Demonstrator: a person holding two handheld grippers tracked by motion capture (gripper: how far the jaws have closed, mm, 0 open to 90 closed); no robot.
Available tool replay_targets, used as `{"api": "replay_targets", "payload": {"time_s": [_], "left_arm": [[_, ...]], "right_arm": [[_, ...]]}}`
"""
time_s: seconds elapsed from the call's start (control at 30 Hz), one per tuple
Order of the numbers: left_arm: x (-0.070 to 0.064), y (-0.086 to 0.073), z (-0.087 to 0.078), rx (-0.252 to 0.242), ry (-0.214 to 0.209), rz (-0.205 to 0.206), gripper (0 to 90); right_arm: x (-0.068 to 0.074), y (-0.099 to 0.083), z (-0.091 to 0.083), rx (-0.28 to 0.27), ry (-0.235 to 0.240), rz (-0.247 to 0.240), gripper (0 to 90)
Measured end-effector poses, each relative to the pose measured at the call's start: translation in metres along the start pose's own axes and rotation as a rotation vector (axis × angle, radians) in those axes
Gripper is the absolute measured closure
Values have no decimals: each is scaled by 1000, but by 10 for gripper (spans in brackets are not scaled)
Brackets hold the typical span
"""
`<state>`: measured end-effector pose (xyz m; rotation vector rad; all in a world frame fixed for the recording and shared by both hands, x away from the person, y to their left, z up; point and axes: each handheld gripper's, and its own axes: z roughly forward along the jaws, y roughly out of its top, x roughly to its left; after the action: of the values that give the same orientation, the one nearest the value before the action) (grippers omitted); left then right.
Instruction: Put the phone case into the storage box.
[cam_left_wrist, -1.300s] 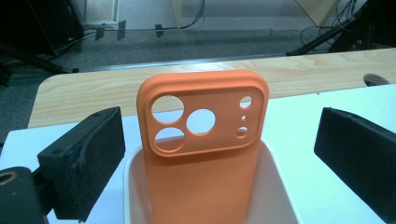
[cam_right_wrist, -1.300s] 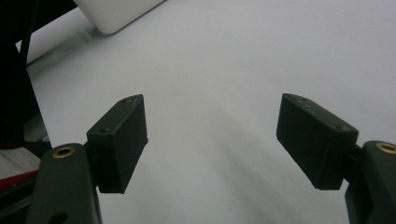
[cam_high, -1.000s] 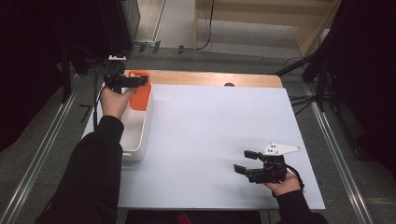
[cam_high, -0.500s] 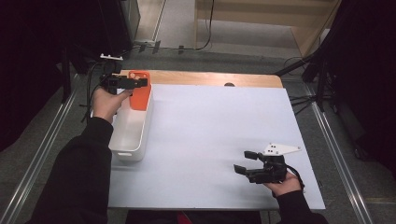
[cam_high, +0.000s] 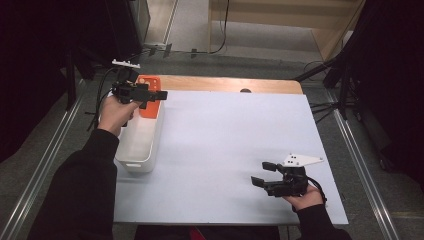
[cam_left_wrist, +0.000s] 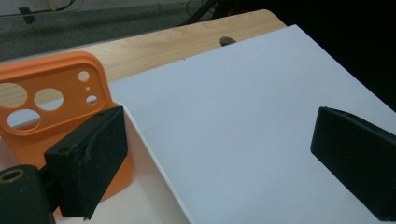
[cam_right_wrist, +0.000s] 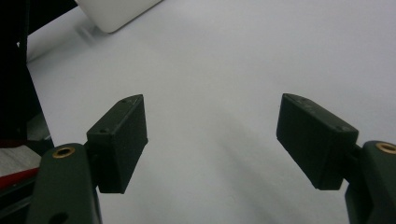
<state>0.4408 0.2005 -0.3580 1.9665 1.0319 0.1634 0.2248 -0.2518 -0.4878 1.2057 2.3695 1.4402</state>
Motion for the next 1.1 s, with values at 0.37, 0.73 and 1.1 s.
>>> {"api": "replay_targets", "payload": {"time_s": [0.37, 0.73, 1.1], "left_arm": [[-15, -8, -1, 9, -63, 43, 43], [-24, -17, -1, 22, -88, 84, 43], [-38, -29, 4, 41, -120, 120, 44]], "right_arm": [[0, 0, 0, -5, -4, 4, 232], [-1, 0, -1, -1, -9, 3, 232], [-1, 0, 0, 0, -11, 3, 232]]}}
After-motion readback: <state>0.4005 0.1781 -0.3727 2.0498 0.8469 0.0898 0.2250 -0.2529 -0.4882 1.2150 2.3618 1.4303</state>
